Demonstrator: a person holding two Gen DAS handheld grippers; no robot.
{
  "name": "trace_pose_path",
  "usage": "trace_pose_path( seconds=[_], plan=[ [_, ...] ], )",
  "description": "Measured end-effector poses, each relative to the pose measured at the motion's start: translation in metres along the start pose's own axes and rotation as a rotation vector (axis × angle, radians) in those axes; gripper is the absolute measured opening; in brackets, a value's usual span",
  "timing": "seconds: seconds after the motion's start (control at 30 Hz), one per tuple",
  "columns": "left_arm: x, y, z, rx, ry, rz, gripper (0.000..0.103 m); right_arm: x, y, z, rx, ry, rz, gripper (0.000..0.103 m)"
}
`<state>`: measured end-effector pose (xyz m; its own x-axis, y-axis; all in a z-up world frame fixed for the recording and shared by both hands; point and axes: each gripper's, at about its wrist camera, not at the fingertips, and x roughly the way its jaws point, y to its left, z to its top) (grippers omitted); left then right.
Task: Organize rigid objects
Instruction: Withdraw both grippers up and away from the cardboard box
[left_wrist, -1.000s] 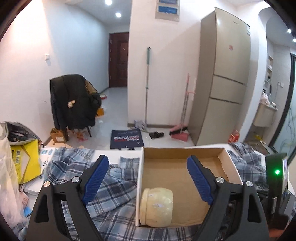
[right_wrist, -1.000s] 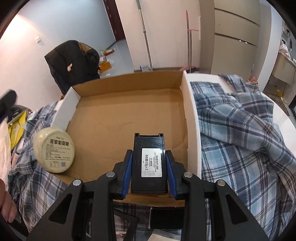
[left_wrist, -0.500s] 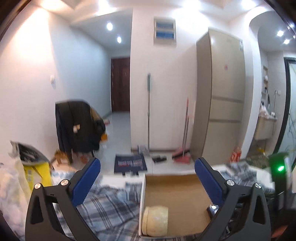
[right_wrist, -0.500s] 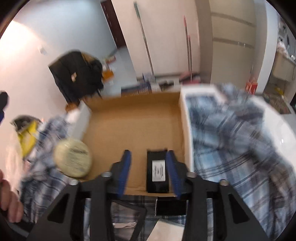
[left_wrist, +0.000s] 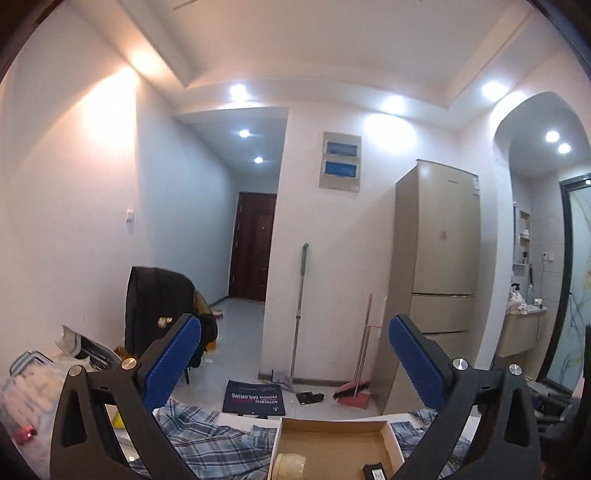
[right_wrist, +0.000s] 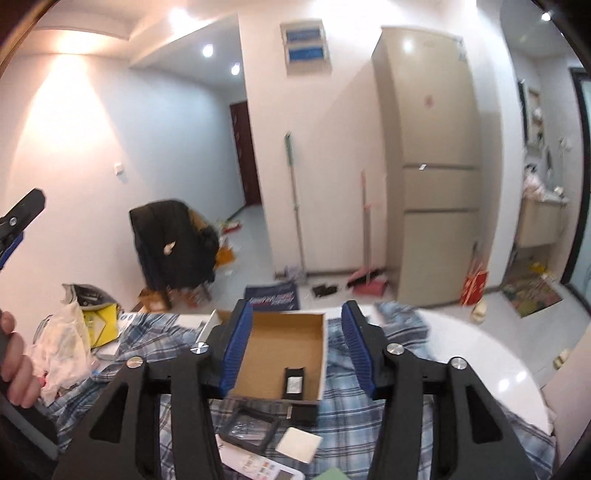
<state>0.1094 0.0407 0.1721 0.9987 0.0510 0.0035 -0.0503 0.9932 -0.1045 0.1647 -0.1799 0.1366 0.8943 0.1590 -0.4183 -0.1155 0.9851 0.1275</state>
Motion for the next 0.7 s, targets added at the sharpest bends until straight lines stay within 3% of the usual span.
trace_pose_path(
  seconds=[0.1,0.27,0.43,0.57,0.7],
  plan=[
    [-0.029,-0.001,0.000,0.038,-0.013,0.058,0.103,-0.022,-0.001,-0.006,0.002,-0.039,-0.003,0.052],
    [-0.062,-0.003,-0.016,0.097,0.011,0.003,0.103,-0.051,0.001,-0.029,-0.020,-0.083,-0.016,0.052],
    [-0.056,-0.001,-0.040,0.071,0.068,-0.005,0.103,-0.052,-0.003,-0.037,0.013,-0.089,-0.038,0.053],
    [-0.040,-0.001,-0.054,0.114,0.145,0.009,0.103,-0.050,-0.012,-0.041,0.022,-0.073,-0.045,0.063],
    [-0.034,0.005,-0.054,0.101,0.136,-0.003,0.103,-0.044,-0.019,-0.044,0.039,-0.062,-0.065,0.067]
  ],
)
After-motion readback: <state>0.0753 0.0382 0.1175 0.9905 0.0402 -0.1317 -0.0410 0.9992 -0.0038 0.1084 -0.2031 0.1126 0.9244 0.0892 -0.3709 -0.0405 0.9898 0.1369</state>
